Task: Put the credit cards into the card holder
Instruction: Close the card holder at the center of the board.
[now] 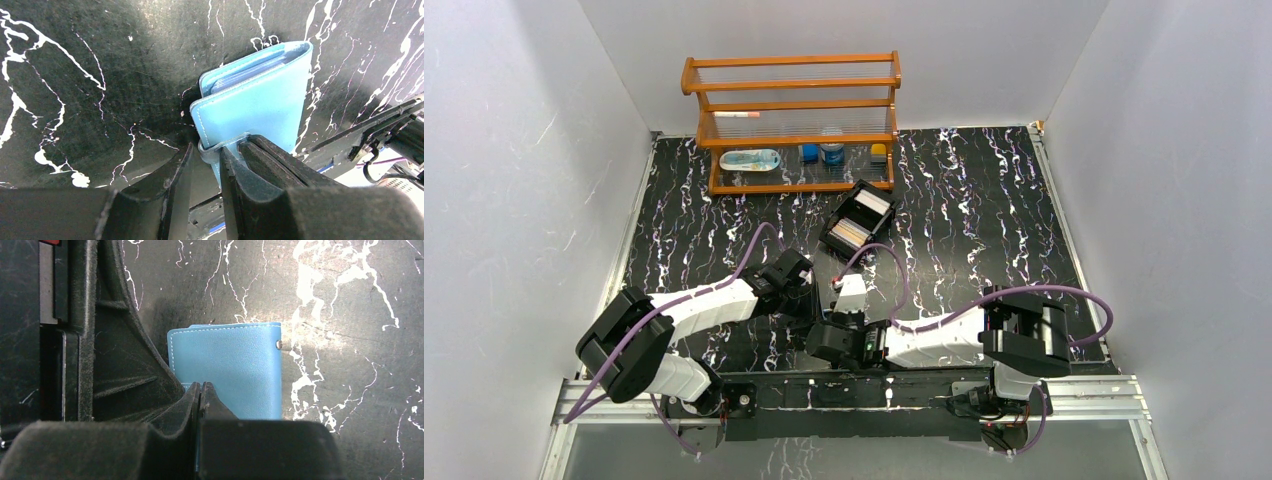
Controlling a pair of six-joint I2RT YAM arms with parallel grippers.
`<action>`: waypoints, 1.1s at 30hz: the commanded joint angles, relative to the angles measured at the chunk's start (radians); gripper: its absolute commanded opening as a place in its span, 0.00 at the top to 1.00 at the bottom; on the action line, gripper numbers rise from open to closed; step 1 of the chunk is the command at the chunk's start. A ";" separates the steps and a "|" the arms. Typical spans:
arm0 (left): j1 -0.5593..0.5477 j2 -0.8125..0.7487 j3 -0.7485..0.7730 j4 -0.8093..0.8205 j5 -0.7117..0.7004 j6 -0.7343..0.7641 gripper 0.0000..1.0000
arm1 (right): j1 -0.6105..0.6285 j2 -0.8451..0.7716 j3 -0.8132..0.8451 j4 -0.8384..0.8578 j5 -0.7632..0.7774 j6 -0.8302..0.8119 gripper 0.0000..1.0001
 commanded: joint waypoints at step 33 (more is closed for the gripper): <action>0.000 -0.151 0.052 -0.140 -0.114 -0.031 0.67 | 0.156 0.054 0.187 -0.632 -0.158 0.087 0.89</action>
